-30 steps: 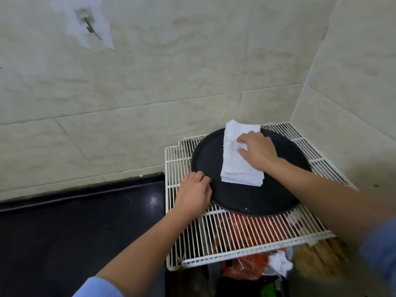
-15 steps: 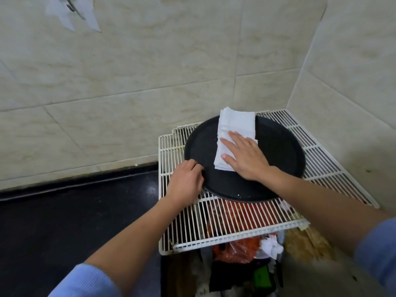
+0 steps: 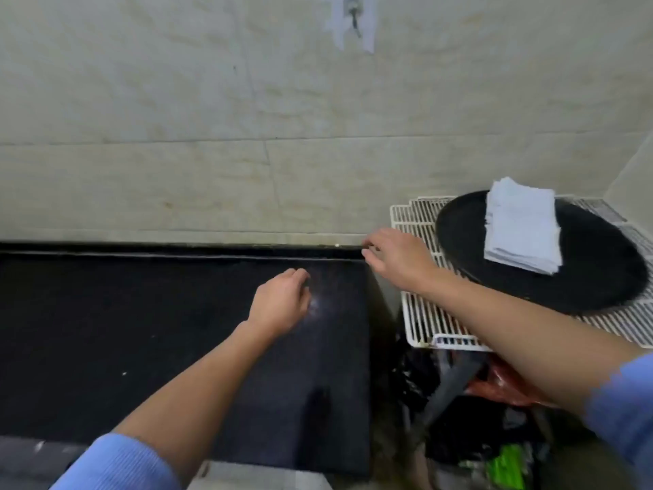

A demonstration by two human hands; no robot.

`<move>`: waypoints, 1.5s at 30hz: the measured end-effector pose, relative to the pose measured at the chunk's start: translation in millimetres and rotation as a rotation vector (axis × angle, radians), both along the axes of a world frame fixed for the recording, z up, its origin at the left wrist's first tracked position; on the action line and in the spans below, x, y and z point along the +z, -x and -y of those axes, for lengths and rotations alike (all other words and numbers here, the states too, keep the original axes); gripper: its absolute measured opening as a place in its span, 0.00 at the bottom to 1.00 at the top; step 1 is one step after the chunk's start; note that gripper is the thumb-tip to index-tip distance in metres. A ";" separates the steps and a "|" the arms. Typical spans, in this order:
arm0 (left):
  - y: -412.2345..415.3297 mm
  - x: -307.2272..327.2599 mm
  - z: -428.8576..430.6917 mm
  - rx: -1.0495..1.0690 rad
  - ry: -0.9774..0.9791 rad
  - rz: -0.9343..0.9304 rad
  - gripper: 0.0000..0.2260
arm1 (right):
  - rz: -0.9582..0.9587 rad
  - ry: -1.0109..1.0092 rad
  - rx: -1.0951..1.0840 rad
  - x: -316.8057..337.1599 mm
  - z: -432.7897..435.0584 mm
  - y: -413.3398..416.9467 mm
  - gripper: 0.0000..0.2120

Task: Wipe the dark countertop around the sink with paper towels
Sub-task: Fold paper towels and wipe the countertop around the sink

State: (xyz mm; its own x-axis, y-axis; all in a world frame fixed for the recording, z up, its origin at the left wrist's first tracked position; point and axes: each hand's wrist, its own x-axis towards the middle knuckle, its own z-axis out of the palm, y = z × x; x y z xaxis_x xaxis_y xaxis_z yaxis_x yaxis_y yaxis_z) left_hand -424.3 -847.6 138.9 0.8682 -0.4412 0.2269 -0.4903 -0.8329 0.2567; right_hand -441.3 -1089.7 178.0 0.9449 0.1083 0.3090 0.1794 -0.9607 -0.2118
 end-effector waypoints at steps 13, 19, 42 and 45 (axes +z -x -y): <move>124.5 -10.8 -416.8 0.674 -0.138 -0.097 0.09 | -0.121 0.070 0.588 -33.8 -413.9 -9.1 0.14; 172.7 -23.8 -527.7 0.896 -0.143 -0.181 0.12 | -0.124 0.122 0.825 -43.3 -561.4 -20.6 0.14; 290.9 -56.1 -884.3 1.678 0.048 -0.353 0.13 | -0.127 0.304 1.577 -81.3 -1094.4 4.8 0.14; 314.5 -61.0 -939.4 1.717 0.066 -0.334 0.12 | -0.150 0.301 1.604 -87.6 -1155.9 27.9 0.14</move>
State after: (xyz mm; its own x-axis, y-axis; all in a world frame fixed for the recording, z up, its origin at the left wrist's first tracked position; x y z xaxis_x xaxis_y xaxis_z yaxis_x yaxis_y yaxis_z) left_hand -738.8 91.8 77.9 0.3084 0.9490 -0.0651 0.9348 -0.2897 0.2055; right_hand -469.2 66.1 90.5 -0.1691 0.9854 0.0176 0.9709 0.1696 -0.1691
